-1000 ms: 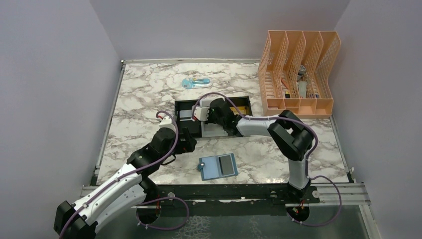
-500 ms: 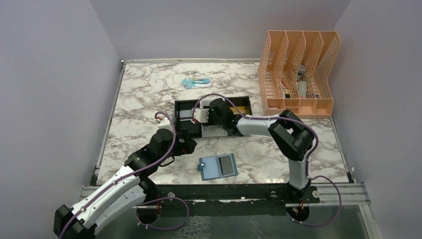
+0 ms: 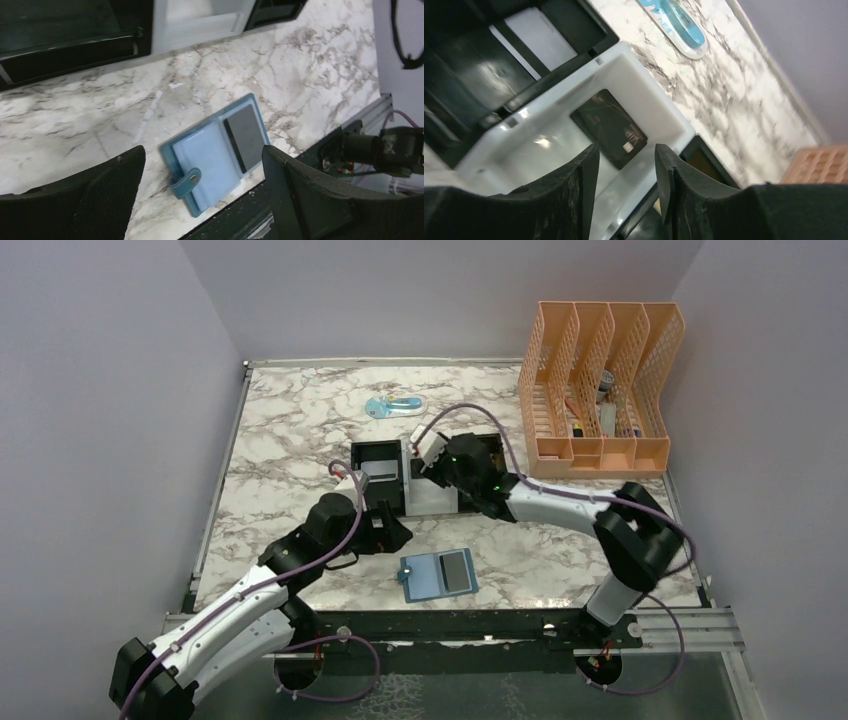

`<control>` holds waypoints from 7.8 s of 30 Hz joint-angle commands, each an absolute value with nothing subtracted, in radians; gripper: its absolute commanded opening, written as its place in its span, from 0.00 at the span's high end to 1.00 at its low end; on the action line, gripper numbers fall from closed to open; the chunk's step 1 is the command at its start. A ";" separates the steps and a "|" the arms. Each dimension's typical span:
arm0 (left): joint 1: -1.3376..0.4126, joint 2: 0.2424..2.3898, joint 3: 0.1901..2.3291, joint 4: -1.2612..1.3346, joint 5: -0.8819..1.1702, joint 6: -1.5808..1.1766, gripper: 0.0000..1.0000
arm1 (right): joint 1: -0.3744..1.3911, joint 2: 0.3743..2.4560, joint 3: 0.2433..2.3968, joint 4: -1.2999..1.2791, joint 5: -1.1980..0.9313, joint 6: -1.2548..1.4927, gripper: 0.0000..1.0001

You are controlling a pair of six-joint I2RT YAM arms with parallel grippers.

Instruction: Take the credit cards out of the card holder

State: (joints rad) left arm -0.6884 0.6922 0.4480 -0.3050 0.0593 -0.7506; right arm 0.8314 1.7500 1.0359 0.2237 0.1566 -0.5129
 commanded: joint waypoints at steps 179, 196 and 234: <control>-1.048 1.072 0.251 0.213 -0.085 -1.114 0.95 | 0.847 1.486 0.402 0.324 -0.476 0.755 0.80; -1.048 1.125 0.227 0.334 -0.035 -1.139 0.71 | 0.846 1.573 0.340 0.323 -0.360 0.831 0.81; -1.045 0.872 0.246 0.081 -0.182 -1.091 1.00 | 0.847 1.196 0.287 0.384 -0.417 0.754 0.52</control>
State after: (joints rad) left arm -1.0428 0.8631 0.2066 0.0814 -0.1623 -1.1156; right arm 0.8486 1.1931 0.2882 0.2832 -0.3149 0.7639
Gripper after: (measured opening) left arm 0.013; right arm 0.453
